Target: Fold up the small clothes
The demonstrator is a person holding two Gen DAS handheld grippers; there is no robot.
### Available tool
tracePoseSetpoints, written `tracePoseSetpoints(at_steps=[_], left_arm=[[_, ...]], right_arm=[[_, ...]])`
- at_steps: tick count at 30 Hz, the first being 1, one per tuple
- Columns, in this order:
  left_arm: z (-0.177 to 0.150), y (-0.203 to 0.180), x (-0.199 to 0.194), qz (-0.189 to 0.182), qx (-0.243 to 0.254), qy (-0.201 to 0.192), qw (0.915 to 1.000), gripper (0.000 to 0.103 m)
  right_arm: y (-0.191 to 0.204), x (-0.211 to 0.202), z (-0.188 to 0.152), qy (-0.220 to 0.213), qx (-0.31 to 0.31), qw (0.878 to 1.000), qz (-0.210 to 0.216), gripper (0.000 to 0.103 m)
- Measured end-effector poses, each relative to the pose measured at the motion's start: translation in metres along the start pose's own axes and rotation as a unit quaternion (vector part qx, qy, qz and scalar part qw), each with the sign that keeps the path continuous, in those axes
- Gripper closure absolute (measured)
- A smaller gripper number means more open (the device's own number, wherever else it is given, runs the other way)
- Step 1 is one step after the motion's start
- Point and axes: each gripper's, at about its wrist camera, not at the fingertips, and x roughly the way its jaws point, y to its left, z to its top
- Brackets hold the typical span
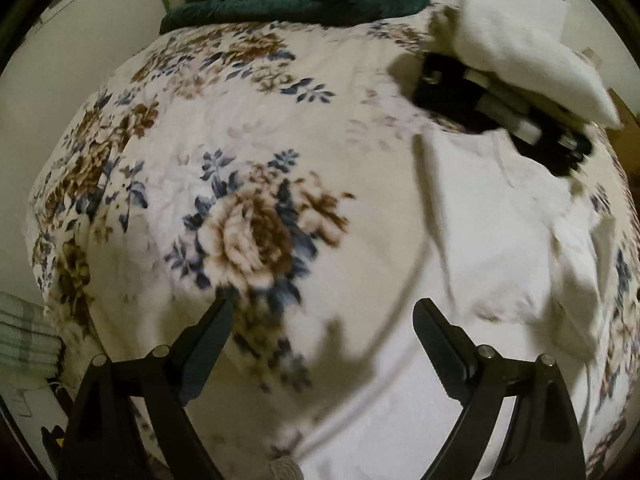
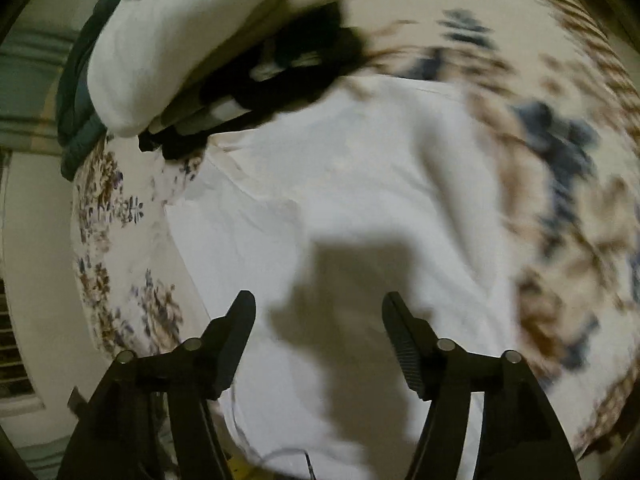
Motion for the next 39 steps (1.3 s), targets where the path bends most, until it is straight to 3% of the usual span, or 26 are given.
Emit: tracePoseSetpoints(at_steps=[4, 10, 15, 20, 22, 23, 24, 25, 27, 33, 39], left_arm=[[-0.039, -0.033, -0.029, 0.000, 0.012, 0.008, 0.9999, 0.011], [-0.135, -0.117, -0.059, -0.014, 0.026, 0.076, 0.9967, 0.011], [-0.230, -0.213, -0.072, -0.063, 0.050, 0.152, 0.9851, 0.011], [-0.292, -0.290, -0.053, -0.092, 0.087, 0.204, 0.9706, 0.011], [-0.307, -0.310, -0.037, -0.091, 0.090, 0.211, 0.9691, 0.013], [-0.312, -0.315, -0.030, -0.090, 0.089, 0.212, 0.9692, 0.029], [-0.316, -0.320, -0.022, -0.088, 0.086, 0.216, 0.9687, 0.064], [-0.318, -0.322, -0.015, -0.080, 0.083, 0.218, 0.9691, 0.082], [-0.313, -0.317, -0.018, -0.074, 0.067, 0.193, 0.9761, 0.102], [-0.291, -0.283, -0.049, -0.058, 0.002, 0.149, 0.9871, 0.102], [-0.271, -0.251, -0.080, -0.054, -0.012, 0.125, 0.9906, 0.102]], right_arm=[[-0.067, -0.044, -0.036, 0.022, 0.017, 1.000, -0.004, 0.035], [-0.173, -0.072, -0.063, 0.083, -0.004, 0.996, -0.004, 0.035], [-0.239, -0.098, -0.049, 0.095, -0.045, 0.994, -0.025, 0.035], [-0.270, -0.101, -0.019, 0.094, -0.063, 0.993, -0.034, 0.035], [-0.271, -0.096, -0.005, 0.089, -0.076, 0.993, -0.028, 0.035], [-0.269, -0.093, -0.001, 0.087, -0.081, 0.993, -0.024, 0.035], [-0.268, -0.090, 0.005, 0.087, -0.085, 0.992, -0.020, 0.035], [-0.264, -0.085, 0.012, 0.085, -0.090, 0.992, -0.013, 0.035], [-0.254, -0.076, 0.022, 0.083, -0.095, 0.992, 0.001, 0.035], [-0.204, -0.046, 0.064, 0.071, -0.113, 0.989, 0.057, 0.035], [-0.144, -0.002, 0.106, 0.062, -0.130, 0.988, 0.061, 0.035]])
